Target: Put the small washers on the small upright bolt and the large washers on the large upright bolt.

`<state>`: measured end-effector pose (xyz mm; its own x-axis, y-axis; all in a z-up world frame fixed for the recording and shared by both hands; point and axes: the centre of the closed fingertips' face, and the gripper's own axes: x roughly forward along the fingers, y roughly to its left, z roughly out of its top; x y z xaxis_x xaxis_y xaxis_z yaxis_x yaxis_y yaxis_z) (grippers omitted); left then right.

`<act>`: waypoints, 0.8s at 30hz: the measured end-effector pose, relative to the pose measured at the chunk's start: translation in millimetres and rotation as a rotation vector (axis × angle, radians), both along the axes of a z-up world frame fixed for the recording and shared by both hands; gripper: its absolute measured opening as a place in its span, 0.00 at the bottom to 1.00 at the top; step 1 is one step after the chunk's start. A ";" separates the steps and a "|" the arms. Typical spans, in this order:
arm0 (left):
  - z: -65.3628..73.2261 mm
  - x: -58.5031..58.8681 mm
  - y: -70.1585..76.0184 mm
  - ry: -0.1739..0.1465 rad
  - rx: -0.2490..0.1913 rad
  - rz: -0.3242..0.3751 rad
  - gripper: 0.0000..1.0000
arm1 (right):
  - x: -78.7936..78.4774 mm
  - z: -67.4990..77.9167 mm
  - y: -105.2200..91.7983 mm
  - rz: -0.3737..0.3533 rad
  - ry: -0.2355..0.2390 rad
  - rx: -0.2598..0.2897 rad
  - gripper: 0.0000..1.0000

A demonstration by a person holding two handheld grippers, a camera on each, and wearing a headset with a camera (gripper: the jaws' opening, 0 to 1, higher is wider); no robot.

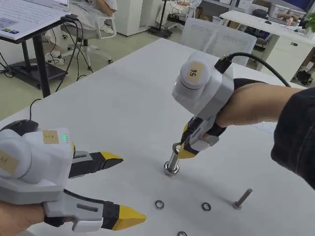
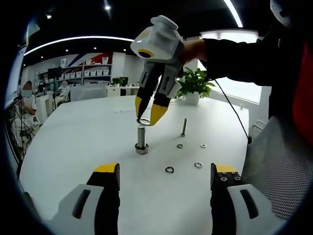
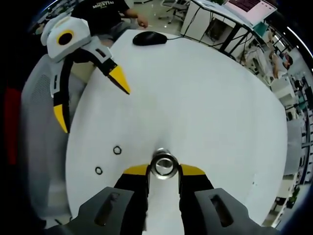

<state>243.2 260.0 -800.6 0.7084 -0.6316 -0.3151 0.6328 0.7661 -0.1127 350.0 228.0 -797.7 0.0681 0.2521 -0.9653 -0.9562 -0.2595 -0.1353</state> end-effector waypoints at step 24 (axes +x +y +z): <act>-0.6 2.3 -3.4 0.001 -0.017 -0.011 0.81 | 4.9 -6.8 0.5 0.008 0.010 -0.027 0.23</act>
<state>245.5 256.6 -801.2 0.7009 -0.6448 -0.3049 0.6413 0.7568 -0.1265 354.9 228.6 -804.5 0.0569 0.2267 -0.9723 -0.9553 -0.2707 -0.1190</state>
